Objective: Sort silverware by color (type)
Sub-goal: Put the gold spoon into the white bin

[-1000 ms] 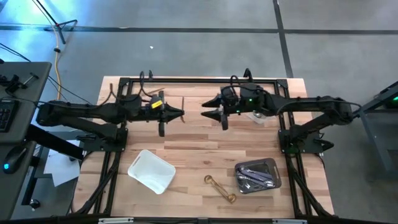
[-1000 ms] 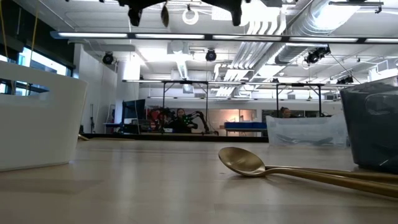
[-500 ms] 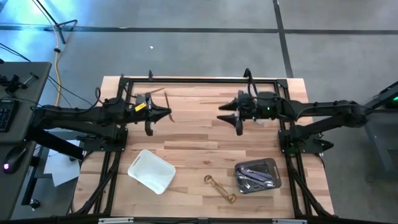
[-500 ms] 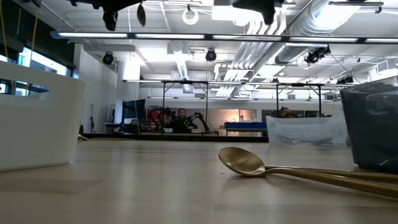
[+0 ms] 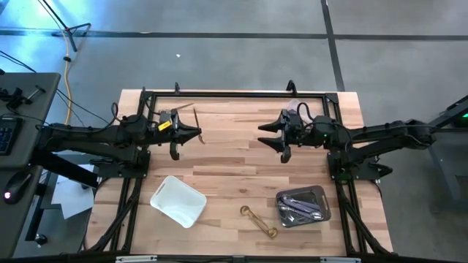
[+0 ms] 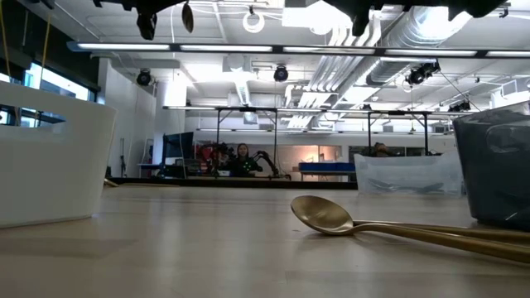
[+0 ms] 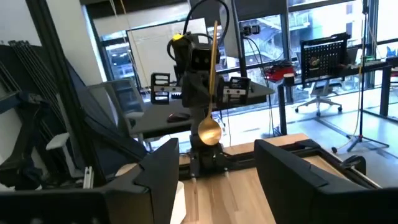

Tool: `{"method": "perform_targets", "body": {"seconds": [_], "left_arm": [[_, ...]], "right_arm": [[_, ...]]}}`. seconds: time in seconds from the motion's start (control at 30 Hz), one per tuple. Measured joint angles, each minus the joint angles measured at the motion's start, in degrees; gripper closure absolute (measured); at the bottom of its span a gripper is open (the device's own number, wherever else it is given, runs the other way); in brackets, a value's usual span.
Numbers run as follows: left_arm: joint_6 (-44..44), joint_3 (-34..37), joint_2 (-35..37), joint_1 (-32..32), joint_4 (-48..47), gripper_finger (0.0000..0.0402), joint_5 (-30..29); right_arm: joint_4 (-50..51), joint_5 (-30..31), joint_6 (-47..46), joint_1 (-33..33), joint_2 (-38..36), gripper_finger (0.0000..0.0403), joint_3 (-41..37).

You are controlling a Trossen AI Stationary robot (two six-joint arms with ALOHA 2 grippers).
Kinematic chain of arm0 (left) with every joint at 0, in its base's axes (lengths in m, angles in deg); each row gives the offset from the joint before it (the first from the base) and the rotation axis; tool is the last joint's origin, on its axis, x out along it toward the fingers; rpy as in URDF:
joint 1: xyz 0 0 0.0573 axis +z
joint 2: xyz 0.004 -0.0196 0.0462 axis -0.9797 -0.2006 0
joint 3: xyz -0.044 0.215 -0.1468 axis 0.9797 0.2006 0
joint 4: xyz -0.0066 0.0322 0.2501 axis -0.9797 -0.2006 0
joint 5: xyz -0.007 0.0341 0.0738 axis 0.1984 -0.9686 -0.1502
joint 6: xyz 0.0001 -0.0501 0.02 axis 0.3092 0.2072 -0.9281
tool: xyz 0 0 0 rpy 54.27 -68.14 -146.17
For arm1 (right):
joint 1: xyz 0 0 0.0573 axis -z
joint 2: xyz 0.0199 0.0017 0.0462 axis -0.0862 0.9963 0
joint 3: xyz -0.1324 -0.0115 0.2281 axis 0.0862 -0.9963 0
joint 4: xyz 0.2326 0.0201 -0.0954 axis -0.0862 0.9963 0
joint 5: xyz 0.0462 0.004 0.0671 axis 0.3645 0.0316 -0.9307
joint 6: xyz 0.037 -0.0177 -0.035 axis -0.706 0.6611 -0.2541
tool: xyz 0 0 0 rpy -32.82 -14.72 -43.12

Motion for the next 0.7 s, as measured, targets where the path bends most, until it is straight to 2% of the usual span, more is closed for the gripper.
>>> {"method": "perform_targets", "body": {"seconds": [0.13,0.23,0.5,0.7], "left_arm": [[0.0,0.0,0.0,0.0,0.0,0.0401,0.1],[-0.3,0.0,0.0,0.0,0.0,0.0401,0.1],[-1.0,0.0,0.0,0.0,0.0,0.0401,0.1],[-1.4,0.0,0.0,0.0,0.0,0.0401,0.1]], "right_arm": [[0.0,-0.9,0.1,0.0,0.0,0.0219,0.0],[0.0,-0.9,-0.6,0.0,0.0,0.0247,0.0],[0.4,-1.0,-0.9,0.0,0.0,0.0386,0.1],[0.4,-1.0,-0.3,0.0,0.0,0.0394,0.1]]}}
